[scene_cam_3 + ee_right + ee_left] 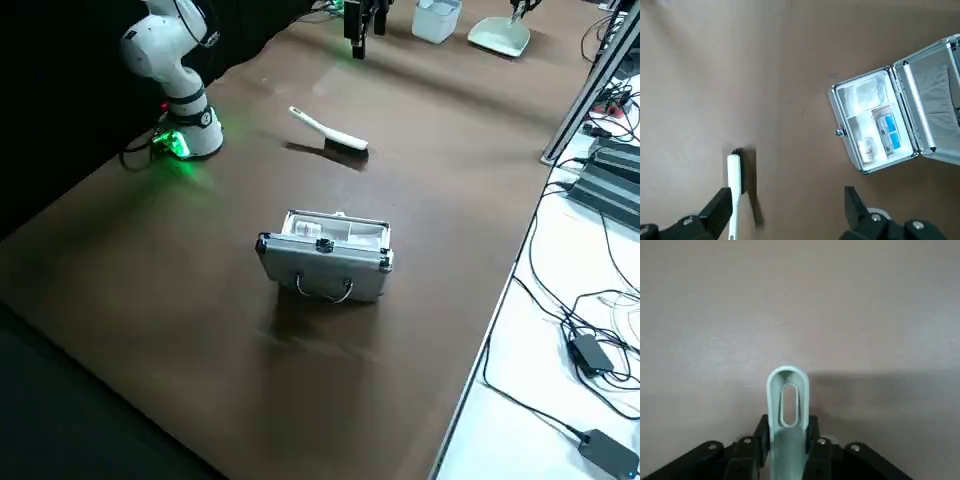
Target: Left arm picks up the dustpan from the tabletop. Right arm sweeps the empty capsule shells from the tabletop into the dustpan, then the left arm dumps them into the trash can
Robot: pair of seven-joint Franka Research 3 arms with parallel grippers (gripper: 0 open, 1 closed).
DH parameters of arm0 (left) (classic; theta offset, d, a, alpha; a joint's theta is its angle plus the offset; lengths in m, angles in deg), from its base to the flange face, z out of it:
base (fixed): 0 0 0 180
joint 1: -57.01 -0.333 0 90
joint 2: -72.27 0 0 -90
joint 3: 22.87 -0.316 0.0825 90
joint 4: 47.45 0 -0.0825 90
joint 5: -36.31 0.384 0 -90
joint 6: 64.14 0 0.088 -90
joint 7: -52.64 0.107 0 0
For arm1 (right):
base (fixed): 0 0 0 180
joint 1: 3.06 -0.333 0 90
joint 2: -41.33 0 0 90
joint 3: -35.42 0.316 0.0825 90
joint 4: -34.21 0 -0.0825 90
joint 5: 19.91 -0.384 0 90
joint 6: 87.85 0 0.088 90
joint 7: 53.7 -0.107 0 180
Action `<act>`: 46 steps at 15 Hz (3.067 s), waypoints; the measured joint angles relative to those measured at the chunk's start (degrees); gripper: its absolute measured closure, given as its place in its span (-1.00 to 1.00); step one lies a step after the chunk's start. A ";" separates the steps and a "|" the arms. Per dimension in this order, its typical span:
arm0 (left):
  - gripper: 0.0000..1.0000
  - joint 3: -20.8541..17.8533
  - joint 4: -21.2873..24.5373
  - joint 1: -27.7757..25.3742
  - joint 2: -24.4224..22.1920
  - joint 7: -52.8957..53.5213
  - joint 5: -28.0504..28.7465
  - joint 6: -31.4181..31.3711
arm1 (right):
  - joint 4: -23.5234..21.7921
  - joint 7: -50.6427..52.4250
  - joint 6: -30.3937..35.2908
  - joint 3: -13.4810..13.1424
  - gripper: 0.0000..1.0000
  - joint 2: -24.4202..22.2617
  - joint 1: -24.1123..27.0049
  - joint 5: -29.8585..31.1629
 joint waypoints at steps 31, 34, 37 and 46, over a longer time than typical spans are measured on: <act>-1.00 10.29 -5.66 7.91 -28.32 63.80 -8.27 30.24 | 4.48 0.17 6.18 -1.16 -0.97 -0.08 2.21 1.07; -1.00 12.42 -5.90 8.78 -28.36 66.81 -8.27 31.55 | 4.61 0.17 6.19 -1.16 -0.97 -0.07 2.21 1.07; -1.00 12.63 -5.90 8.78 -28.35 69.57 -8.37 33.19 | 4.61 0.17 6.21 -1.15 -0.97 -0.07 2.21 1.07; -1.00 12.57 -5.89 8.17 -27.59 70.37 -10.33 34.10 | 4.69 0.18 6.22 -0.89 -0.97 -0.07 2.16 1.05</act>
